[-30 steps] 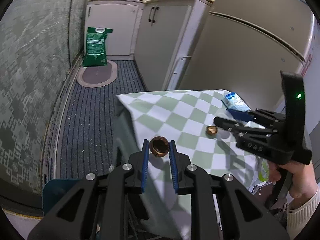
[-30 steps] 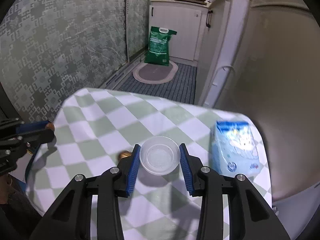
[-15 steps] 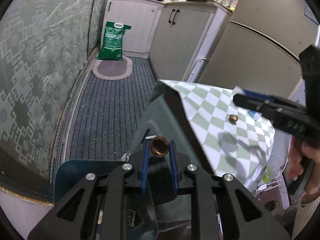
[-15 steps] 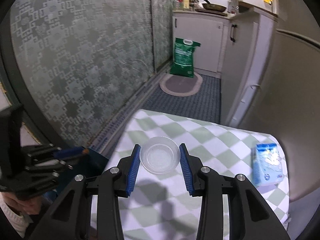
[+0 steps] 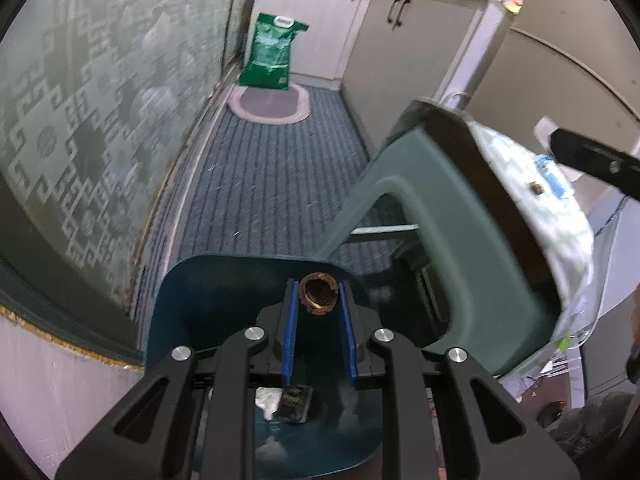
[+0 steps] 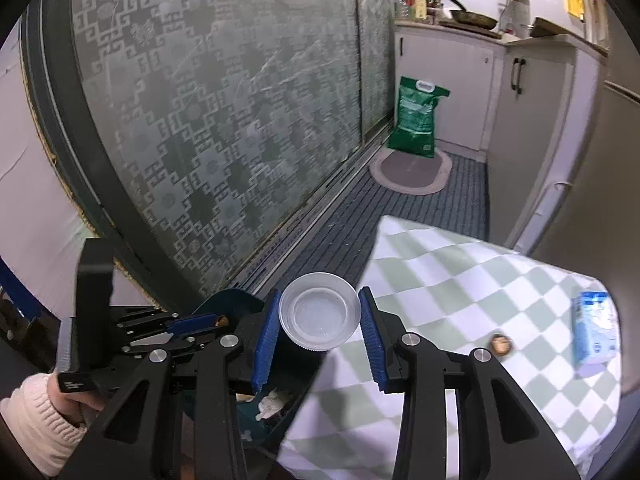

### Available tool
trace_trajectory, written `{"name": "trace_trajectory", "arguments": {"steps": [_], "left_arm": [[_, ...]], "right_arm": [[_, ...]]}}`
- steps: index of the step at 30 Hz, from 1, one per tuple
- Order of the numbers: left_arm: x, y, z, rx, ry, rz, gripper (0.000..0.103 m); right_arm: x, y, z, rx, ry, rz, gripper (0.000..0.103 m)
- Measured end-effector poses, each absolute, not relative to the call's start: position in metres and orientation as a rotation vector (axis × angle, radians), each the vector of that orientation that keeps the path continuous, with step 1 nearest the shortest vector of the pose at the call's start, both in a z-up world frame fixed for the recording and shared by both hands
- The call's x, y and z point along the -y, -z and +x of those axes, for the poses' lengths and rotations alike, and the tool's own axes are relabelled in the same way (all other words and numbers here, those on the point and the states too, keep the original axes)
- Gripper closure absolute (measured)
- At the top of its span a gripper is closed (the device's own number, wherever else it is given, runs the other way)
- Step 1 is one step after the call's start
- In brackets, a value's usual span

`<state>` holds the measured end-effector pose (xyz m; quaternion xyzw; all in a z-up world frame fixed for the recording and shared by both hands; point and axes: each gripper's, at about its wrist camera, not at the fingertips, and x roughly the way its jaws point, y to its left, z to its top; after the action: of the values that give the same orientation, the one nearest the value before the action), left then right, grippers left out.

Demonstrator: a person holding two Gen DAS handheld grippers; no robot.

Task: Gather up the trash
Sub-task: 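Carry the walnut shell into the teal bin and open the left tool while the right tool carries the lid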

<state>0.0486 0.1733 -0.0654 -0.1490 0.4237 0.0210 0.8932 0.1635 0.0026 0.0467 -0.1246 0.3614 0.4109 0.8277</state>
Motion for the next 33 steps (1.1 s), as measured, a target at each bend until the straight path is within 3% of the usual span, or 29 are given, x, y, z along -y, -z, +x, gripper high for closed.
{"name": "trace_trajectory", "arguments": {"steps": [19,33], "left_arm": [[-0.208,0.154,0.027,-1.122,-0.101,-0.305,0.082],[-0.213,0.184,0.016,-1.221,-0.083,-0.272,0.08]], "right_arm": [[-0.076,-0.018,0.134,-0.829,-0.982,-0.33,0.064],[-0.102,0.007,0.128,-0.902,-1.002,-0.346,0.064]]}}
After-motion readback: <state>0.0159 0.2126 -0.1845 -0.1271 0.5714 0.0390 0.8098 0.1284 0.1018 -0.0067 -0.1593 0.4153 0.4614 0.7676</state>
